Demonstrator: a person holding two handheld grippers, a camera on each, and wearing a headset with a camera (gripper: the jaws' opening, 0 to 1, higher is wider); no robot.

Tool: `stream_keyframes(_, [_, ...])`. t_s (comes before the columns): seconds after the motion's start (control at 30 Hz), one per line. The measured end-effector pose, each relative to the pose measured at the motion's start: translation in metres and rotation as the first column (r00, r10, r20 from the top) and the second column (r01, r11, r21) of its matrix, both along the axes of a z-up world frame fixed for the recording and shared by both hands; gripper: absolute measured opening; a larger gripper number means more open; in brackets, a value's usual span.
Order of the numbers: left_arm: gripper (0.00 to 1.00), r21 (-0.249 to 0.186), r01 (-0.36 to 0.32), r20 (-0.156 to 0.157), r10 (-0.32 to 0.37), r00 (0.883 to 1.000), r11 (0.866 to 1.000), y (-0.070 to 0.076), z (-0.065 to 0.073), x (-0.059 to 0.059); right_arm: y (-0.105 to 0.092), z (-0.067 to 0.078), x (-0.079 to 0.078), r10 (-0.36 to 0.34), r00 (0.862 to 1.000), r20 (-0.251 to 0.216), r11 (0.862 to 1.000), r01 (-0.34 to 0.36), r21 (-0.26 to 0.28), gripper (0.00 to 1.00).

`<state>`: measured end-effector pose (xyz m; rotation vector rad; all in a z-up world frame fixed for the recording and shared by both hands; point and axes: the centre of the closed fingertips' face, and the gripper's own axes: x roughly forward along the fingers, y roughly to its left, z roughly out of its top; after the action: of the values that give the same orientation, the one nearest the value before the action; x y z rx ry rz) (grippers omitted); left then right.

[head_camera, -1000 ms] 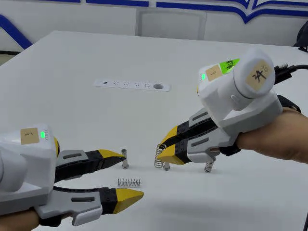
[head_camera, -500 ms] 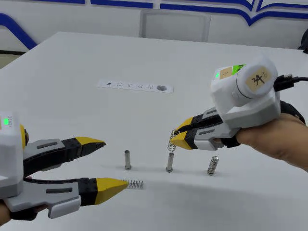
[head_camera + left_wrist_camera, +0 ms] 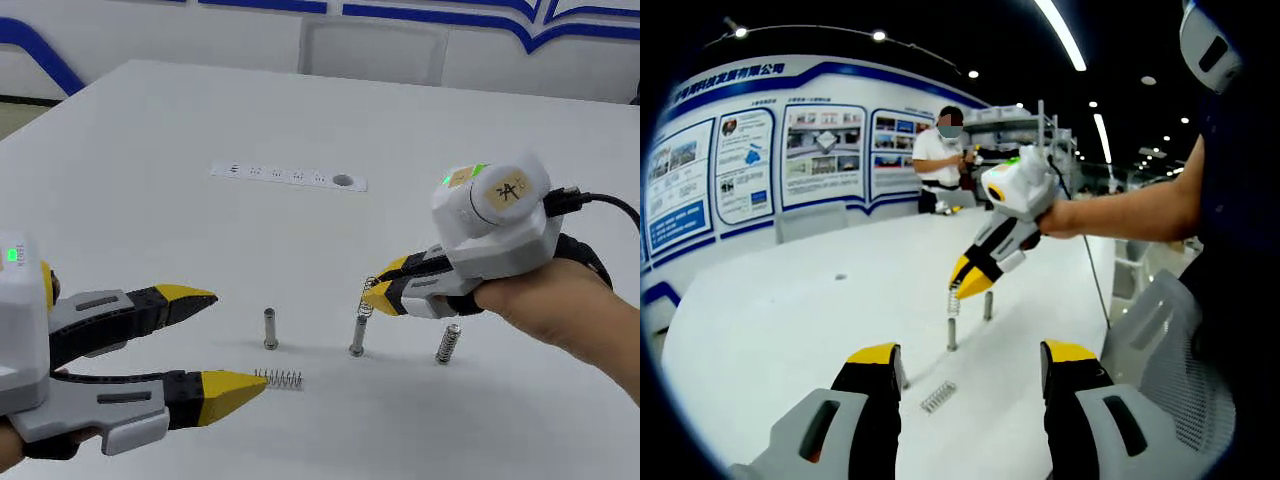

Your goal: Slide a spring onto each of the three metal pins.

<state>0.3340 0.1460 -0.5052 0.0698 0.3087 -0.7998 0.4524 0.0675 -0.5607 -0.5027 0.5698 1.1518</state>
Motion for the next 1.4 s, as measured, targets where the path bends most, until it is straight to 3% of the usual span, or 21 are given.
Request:
stream_keyframes(0.57, [0.60,-0.004,-0.016,-0.011,0.016,1.000,1.000,0.003,-0.005,0.000,0.000,-0.023,0.003,-0.018,1.000,-0.015,1.000,0.018,-0.017,0.11])
stream_keyframes(1.3, [0.59,0.007,-0.020,-0.024,0.020,1.000,1.000,0.005,-0.009,0.000,0.003,-0.066,0.003,-0.048,0.998,-0.032,0.997,0.046,-0.063,0.11])
stream_keyframes(1.4, [0.58,0.007,-0.018,-0.023,0.018,1.000,1.000,0.005,-0.009,0.000,0.004,-0.065,0.001,-0.046,0.998,-0.032,0.997,0.044,-0.058,0.12])
